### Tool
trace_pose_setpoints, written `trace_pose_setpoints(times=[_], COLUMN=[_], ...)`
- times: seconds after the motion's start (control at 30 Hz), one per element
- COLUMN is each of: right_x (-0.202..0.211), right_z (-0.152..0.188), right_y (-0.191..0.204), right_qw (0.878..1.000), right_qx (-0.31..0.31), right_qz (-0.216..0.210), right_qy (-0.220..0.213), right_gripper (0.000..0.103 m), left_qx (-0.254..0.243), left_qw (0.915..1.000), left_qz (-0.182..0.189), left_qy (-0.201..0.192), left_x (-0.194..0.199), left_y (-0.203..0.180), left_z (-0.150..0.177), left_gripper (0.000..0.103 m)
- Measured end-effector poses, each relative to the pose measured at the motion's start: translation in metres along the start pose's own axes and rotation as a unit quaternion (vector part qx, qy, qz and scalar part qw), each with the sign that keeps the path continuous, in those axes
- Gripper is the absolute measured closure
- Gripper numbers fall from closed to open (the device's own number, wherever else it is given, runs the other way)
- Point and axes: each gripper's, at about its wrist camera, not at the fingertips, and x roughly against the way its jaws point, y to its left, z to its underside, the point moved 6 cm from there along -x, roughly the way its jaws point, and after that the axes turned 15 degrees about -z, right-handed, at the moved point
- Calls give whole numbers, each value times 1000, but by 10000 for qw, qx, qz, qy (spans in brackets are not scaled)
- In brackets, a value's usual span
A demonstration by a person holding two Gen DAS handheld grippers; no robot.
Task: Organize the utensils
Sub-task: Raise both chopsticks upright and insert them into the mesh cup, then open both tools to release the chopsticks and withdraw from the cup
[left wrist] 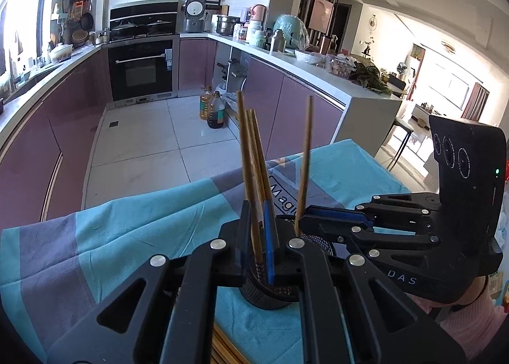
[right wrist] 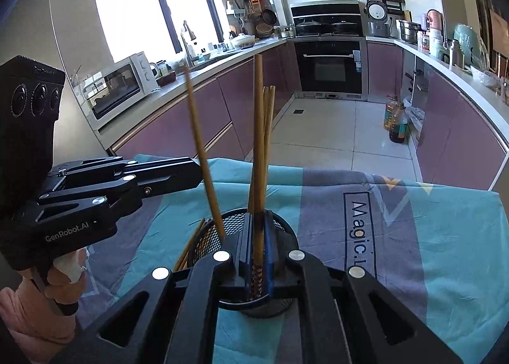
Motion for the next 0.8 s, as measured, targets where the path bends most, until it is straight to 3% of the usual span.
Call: trace_pose_setpoints(times=[0.13,0.23,0.5,0.57,0.8], right_x=[0,3,32,35,10], right_z=[-1,0,12,20,59], right_y=[-1,2,38,52,76], right_qw=[10000,9999,9975,9962,9954], right_qx=[-33,1,412,568,654], right_qz=[16,28,-264,-407,-701], right_qy=[-80,-159,-507,-512,-38], right_gripper=[95,85,66,62,59], left_qx=[81,125,348,337,382], left_qw=[10000,9997,9949,9933,9930], left_qz=[-45,-161,-506,-678,-976], left_qy=[22,-116,-801,-875,-542], left_x=[1,7,62,72,78], left_y=[2,8,48,59,88], left_z=[6,8,36,49,108], left_gripper=[92,88,61,58,55])
